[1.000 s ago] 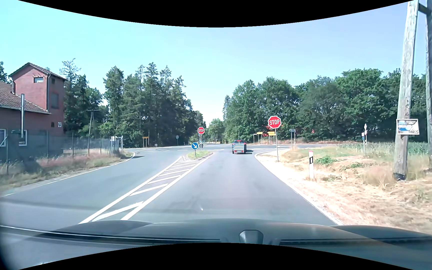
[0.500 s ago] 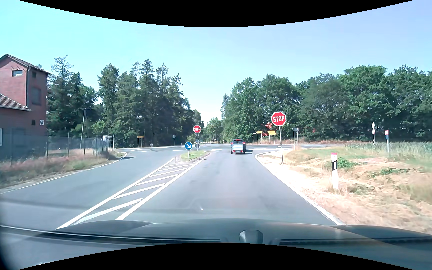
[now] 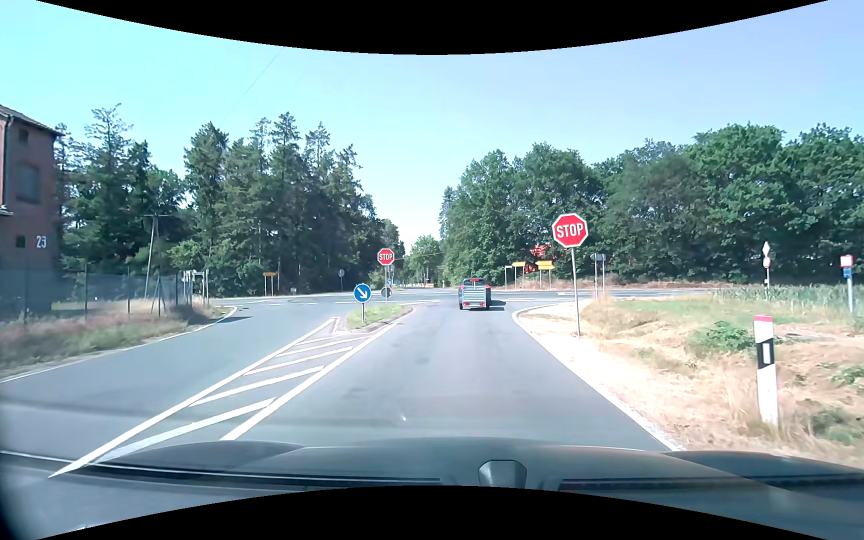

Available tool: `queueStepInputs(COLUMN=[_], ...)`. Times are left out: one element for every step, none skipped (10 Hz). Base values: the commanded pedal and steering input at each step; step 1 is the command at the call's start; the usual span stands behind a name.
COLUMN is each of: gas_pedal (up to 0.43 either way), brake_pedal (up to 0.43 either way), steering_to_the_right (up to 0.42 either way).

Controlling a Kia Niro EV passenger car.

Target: Follow the waypoints while adhering to traffic rules and regulations

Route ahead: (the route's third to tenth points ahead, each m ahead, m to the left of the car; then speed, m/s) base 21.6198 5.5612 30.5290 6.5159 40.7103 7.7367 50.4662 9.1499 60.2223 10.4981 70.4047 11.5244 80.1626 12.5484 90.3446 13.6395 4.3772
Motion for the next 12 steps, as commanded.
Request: queueStepInputs(gas_pedal=[0.0, 0.0, 0.0, 0.0, 0.0, 0.0, 0.0, 0.0, 0.0, 0.0, 0.0, 0.0], brake_pedal=[0.006, 0.006, 0.006, 0.006, 0.006, 0.006, 0.006, 0.006, 0.006, 0.006, 0.006, 0.006], steering_to_the_right=[0.014, 0.014, 0.014, 0.014, 0.014, 0.014, 0.014, 0.015, 0.016, 0.016, 0.016, 0.016])
